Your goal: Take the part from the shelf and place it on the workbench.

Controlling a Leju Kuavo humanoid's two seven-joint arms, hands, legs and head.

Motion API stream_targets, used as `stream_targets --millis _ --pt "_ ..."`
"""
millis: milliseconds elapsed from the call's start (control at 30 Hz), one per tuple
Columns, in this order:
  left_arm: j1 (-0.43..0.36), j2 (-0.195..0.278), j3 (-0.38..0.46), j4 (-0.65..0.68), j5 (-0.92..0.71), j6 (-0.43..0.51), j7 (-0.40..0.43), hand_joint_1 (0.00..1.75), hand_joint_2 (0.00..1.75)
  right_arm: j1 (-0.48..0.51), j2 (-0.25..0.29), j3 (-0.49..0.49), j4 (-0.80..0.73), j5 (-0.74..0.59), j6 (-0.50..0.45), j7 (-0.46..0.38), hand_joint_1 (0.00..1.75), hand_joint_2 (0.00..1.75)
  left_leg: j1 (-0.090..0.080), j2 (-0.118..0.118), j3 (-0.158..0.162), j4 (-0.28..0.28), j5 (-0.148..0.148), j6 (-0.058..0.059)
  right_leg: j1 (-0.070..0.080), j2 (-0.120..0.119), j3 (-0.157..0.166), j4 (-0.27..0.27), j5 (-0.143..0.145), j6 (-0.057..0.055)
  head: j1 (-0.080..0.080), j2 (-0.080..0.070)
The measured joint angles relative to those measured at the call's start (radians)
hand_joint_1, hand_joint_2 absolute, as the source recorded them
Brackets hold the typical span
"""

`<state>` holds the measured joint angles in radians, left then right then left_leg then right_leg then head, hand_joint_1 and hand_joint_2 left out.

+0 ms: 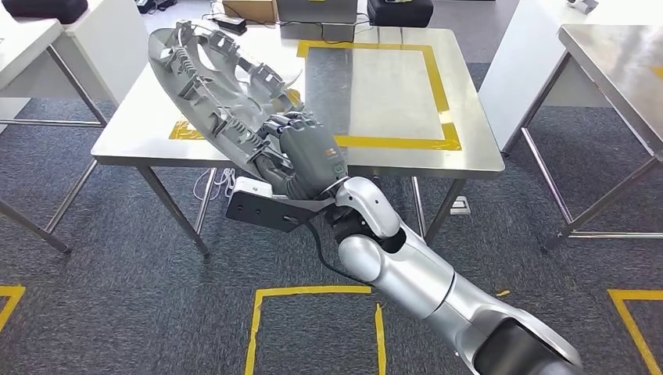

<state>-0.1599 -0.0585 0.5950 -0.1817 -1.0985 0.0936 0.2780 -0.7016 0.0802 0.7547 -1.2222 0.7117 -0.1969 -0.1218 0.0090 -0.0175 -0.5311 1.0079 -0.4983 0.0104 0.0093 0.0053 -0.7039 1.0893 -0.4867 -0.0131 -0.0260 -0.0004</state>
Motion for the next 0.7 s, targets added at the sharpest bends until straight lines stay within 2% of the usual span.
stream_targets --millis 33,67,167,200,233,267,333,367,400,433,500,533,567,600,633,700 --pt "-0.001 -0.001 0.000 0.000 0.000 0.000 -0.001 0.00 1.75 -0.004 0.000 -0.005 0.005 -0.001 0.000 0.000 1.75 1.75 -0.002 -0.003 0.010 0.001 -0.014 -0.004 0.006 0.003 0.006 -0.042 0.051 -0.007 0.000 0.000" --pt "-0.002 -0.002 0.000 0.000 0.000 0.000 -0.003 0.00 1.75 -0.009 0.000 -0.012 0.011 -0.002 0.000 0.000 1.75 1.75 -0.004 -0.006 0.021 0.005 -0.024 -0.008 0.008 0.006 0.011 -0.069 0.083 -0.012 -0.001 0.000" --pt "-0.003 0.001 0.001 -0.001 0.000 0.000 -0.006 0.00 1.75 -0.031 0.004 -0.033 0.027 -0.010 0.001 -0.001 1.75 1.75 -0.007 -0.006 0.043 0.033 -0.036 -0.023 0.003 0.011 0.046 -0.083 0.089 -0.020 -0.002 0.000" --pt "-0.004 0.001 0.001 -0.001 0.000 0.000 -0.006 0.00 1.75 -0.039 0.006 -0.038 0.032 -0.012 0.001 -0.002 1.75 1.75 -0.007 -0.003 0.029 0.066 -0.040 -0.028 0.001 0.010 0.061 -0.084 0.085 -0.026 -0.003 0.000" --pt "-0.005 0.002 0.001 -0.001 -0.001 0.000 -0.007 0.00 1.75 -0.046 0.007 -0.042 0.036 -0.012 0.001 -0.003 1.75 1.75 -0.006 0.001 0.001 0.116 -0.050 -0.033 0.000 0.009 0.075 -0.084 0.077 -0.030 -0.004 0.000" --pt "-0.006 0.002 0.001 -0.001 -0.002 0.000 -0.007 0.00 1.75 -0.051 0.008 -0.047 0.041 -0.012 0.000 -0.003 1.75 1.75 -0.004 0.004 -0.038 0.177 -0.068 -0.037 0.000 0.007 0.087 -0.085 0.067 -0.034 -0.005 0.000" --pt "-0.005 0.003 0.001 -0.001 -0.004 0.000 -0.007 0.00 1.75 -0.056 0.008 -0.057 0.051 -0.013 0.000 -0.004 1.75 1.75 -0.002 0.007 -0.122 0.278 -0.122 -0.043 -0.001 0.008 0.110 -0.085 0.046 -0.035 -0.005 0.000" --pt "-0.003 0.004 0.001 -0.001 -0.007 0.000 -0.007 0.00 1.75 -0.057 0.008 -0.062 0.057 -0.015 0.000 -0.002 1.75 1.75 0.000 0.007 -0.150 0.293 -0.140 -0.046 -0.003 0.009 0.124 -0.085 0.033 -0.033 -0.006 0.000" --pt "-0.001 0.005 0.001 -0.001 -0.009 0.000 -0.006 0.00 1.75 -0.056 0.008 -0.067 0.063 -0.016 0.000 -0.001 1.75 1.75 0.001 0.008 -0.165 0.279 -0.140 -0.049 -0.005 0.011 0.140 -0.085 0.020 -0.031 -0.006 0.000" --pt "0.000 0.006 0.001 -0.001 -0.011 0.000 -0.006 0.00 1.75 -0.056 0.008 -0.072 0.069 -0.017 0.000 0.001 1.75 1.75 0.002 0.009 -0.167 0.235 -0.113 -0.052 -0.008 0.012 0.158 -0.084 0.006 -0.027 -0.006 0.000" --pt "0.003 0.005 0.001 0.000 -0.013 0.000 -0.006 0.00 1.75 -0.057 0.007 -0.083 0.082 -0.018 0.001 0.002 1.75 1.75 0.007 0.016 -0.154 0.104 0.007 -0.055 -0.011 0.013 0.190 -0.081 -0.025 -0.017 -0.007 0.000" --pt "0.004 0.005 0.001 0.001 -0.014 -0.001 -0.006 0.00 1.75 -0.058 0.007 -0.088 0.088 -0.018 0.001 0.002 1.75 1.75 0.008 0.022 -0.146 0.056 0.060 -0.051 -0.011 0.014 0.202 -0.078 -0.041 -0.011 -0.008 0.000" --pt "0.005 0.005 0.001 0.002 -0.014 -0.002 -0.006 0.00 1.75 -0.060 0.007 -0.092 0.092 -0.018 0.001 0.002 1.75 1.75 0.008 0.026 -0.141 0.028 0.096 -0.044 -0.010 0.015 0.211 -0.078 -0.055 -0.003 -0.009 0.000" --pt "0.004 0.005 0.001 0.002 -0.014 -0.002 -0.006 0.00 1.75 -0.063 0.007 -0.095 0.095 -0.018 0.001 0.002 1.75 1.75 0.007 0.030 -0.138 0.020 0.104 -0.034 -0.009 0.016 0.220 -0.074 -0.062 0.004 -0.009 0.000" --pt "0.003 0.004 0.001 0.002 -0.014 -0.003 -0.006 0.00 1.75 -0.066 0.007 -0.099 0.097 -0.018 0.000 0.003 1.75 1.75 0.007 0.030 -0.131 0.025 0.100 -0.024 -0.008 0.016 0.222 -0.069 -0.064 0.011 -0.008 0.000" --pt "0.000 0.003 0.001 0.000 -0.014 -0.003 -0.007 0.00 1.75 -0.072 0.007 -0.108 0.100 -0.018 0.000 0.008 1.75 1.75 0.010 0.028 -0.118 0.022 0.091 -0.008 -0.010 0.011 0.197 -0.013 -0.052 0.022 -0.005 0.000"
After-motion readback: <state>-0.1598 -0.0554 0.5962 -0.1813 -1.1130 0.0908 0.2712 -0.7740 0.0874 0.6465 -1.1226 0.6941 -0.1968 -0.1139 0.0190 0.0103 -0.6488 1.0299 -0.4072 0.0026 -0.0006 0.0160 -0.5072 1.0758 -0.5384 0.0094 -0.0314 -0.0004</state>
